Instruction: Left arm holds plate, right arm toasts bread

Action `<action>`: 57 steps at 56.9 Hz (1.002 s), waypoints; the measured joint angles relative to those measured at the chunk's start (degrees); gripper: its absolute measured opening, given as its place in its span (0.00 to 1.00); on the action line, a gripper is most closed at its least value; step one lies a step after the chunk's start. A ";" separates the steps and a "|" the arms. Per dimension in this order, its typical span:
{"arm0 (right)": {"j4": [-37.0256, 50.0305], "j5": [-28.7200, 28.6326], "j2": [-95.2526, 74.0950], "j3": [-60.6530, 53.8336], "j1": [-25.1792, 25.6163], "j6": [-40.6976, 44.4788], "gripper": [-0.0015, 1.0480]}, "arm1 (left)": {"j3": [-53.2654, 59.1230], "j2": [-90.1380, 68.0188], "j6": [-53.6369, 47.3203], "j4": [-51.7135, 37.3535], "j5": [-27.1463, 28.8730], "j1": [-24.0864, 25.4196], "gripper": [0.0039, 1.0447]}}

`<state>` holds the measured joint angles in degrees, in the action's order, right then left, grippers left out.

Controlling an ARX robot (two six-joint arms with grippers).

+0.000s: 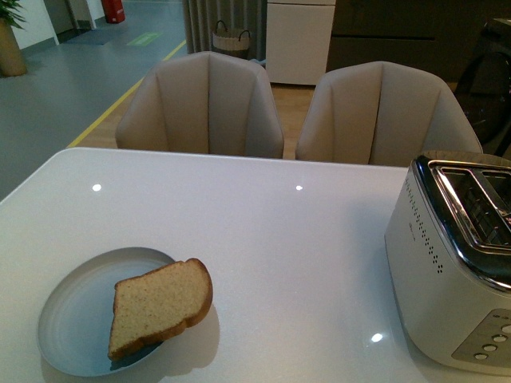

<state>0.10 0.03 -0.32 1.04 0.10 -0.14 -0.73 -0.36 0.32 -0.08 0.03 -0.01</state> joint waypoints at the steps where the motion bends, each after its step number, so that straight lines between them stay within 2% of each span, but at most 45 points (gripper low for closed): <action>1: 0.00 -0.02 0.00 0.00 0.00 0.00 0.91 | 0.00 0.00 0.00 0.00 0.00 0.00 0.93; 26: 0.00 0.00 0.00 0.00 0.00 0.00 0.91 | -0.04 -0.11 0.24 0.15 0.02 0.00 0.93; 31: 0.00 -0.04 0.02 0.00 0.02 0.00 0.91 | -10.25 -15.12 11.82 23.06 -0.44 -0.39 0.93; 34: -0.02 0.00 0.02 0.00 0.00 0.00 0.91 | -12.55 -22.99 17.81 27.26 -1.66 -0.22 0.93; 37: 0.00 0.00 0.02 0.00 0.00 0.00 0.91 | -13.77 -27.91 19.56 24.39 -2.47 -0.17 0.93; 43: -0.02 -0.02 0.02 0.00 0.00 0.00 0.91 | -17.44 -41.59 20.79 11.52 -4.61 -0.13 0.93; 47: -0.02 -0.02 0.02 0.00 0.00 0.00 0.91 | -19.43 -52.26 21.24 3.37 -3.93 0.07 0.93; 57: 0.00 0.00 0.02 0.00 0.00 0.00 0.91 | -25.03 -71.38 25.62 -3.23 -2.60 -0.46 0.93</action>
<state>0.10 0.03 -0.30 1.04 0.10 -0.14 -25.76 -71.75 25.93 -3.31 -2.57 -0.47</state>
